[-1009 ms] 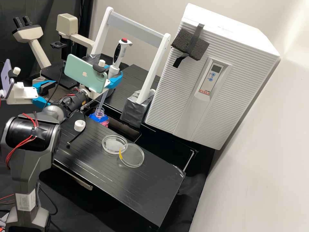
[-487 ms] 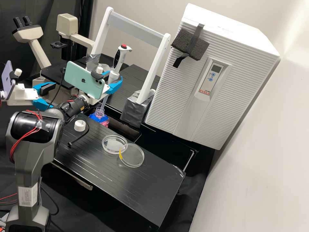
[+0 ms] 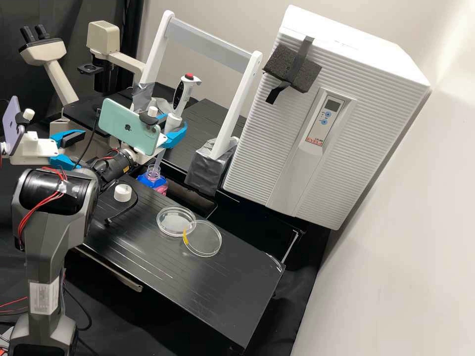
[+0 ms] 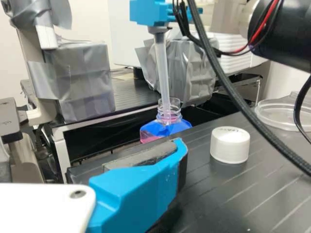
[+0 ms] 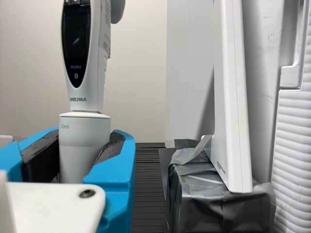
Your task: Use the pipette
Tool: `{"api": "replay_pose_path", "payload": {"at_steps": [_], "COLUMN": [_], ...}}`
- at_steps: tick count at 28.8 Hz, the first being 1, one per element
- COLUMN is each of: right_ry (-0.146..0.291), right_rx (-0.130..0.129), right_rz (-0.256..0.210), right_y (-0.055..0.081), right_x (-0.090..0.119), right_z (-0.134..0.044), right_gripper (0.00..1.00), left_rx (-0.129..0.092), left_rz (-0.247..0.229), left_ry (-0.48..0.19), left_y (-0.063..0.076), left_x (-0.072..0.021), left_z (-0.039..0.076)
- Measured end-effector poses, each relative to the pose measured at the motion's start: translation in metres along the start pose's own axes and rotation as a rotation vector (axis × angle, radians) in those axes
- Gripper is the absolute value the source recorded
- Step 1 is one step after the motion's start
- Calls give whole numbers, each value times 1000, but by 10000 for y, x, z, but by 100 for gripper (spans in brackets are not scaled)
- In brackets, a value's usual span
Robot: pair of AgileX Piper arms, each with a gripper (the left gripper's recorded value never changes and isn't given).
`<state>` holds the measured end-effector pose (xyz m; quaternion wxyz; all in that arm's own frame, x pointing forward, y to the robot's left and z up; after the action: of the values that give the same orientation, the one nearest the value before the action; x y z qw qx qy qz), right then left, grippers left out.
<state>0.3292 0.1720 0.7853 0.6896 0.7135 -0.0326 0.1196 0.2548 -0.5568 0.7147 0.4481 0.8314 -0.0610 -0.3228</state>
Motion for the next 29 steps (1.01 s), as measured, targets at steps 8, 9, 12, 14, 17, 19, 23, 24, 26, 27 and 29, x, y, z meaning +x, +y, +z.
{"api": "replay_pose_path", "payload": {"at_steps": [8,9,12,14,17,19,23,24,26,27,29], "right_ry": [2,11,51,79,110,128,158,167,182,186,191], "right_rx": [12,18,35,40,56,63,73,71,53,41,21], "right_rz": [-13,-9,18,34,64,80,104,103,98,95,94], "right_y": [20,56,203,285,413,480,623,664,761,805,888], "right_x": [-45,-52,-83,-104,-135,-156,-199,-211,-257,-286,-343], "right_z": [8,-21,-131,-194,-279,-321,-392,-402,-392,-377,-342], "right_gripper": [0,0,0,0,0,0,0,0,0,0,0], "left_rx": [0,0,-1,-1,-3,-3,-4,-4,-4,-4,-4], "left_rz": [-11,-14,-25,-31,-42,-41,-39,-39,-39,-39,-39], "left_ry": [-20,-22,-32,-33,-30,-31,-32,-32,-32,-32,-32], "left_y": [-30,-40,-72,-89,-117,-117,-118,-118,-118,-121,-121], "left_x": [14,17,26,20,3,2,-1,-1,-1,1,1], "left_z": [57,63,90,94,91,91,91,91,91,91,91]}}
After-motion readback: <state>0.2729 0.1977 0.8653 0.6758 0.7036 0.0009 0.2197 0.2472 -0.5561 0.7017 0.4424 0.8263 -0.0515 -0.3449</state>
